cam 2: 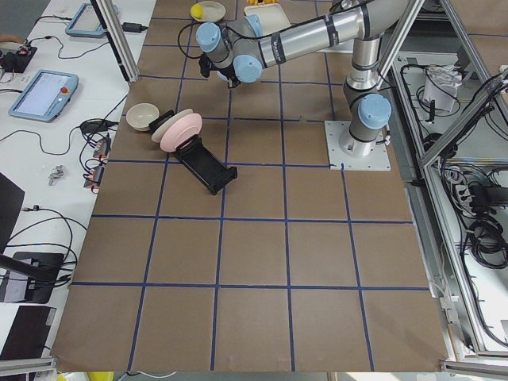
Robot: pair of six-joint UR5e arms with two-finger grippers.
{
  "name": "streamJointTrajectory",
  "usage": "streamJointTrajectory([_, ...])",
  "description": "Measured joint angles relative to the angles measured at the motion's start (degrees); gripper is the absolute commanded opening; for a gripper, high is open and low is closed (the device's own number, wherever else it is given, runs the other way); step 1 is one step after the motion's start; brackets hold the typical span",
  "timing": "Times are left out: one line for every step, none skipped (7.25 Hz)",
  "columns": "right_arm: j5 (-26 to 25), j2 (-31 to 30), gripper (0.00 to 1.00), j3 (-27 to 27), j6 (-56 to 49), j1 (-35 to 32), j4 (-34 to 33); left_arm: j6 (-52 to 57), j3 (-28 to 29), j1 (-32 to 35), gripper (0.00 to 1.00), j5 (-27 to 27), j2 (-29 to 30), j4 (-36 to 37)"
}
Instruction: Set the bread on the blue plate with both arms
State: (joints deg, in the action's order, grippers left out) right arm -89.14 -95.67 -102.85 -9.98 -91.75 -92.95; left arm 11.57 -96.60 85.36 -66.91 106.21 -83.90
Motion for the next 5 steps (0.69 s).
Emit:
streamJointTrajectory([-0.04, 0.19, 0.12, 0.6, 1.33, -1.18, 0.33, -0.68, -0.43, 1.8, 0.06, 1.98, 2.12, 4.2])
streamJointTrajectory([-0.11, 0.26, 0.12, 0.71, 1.81, -1.64, 0.44, -1.61, -0.63, 3.63, 0.07, 2.91, 3.64, 7.77])
streamJointTrajectory([-0.5, 0.28, 0.12, 0.59, 1.94, -1.79, 0.38, -2.62, -0.74, 5.15, 0.06, 3.32, 4.65, 10.69])
streamJointTrajectory([-1.32, 0.33, 0.12, 0.44, 1.95, -1.83, 0.2, -3.1, -1.07, 6.05, 0.06, 3.55, 5.32, 12.41])
streamJointTrajectory([-1.99, 0.36, 0.12, 0.33, 1.93, -1.85, 0.09, -3.32, -1.97, 6.65, 0.08, 4.17, 6.0, 14.15])
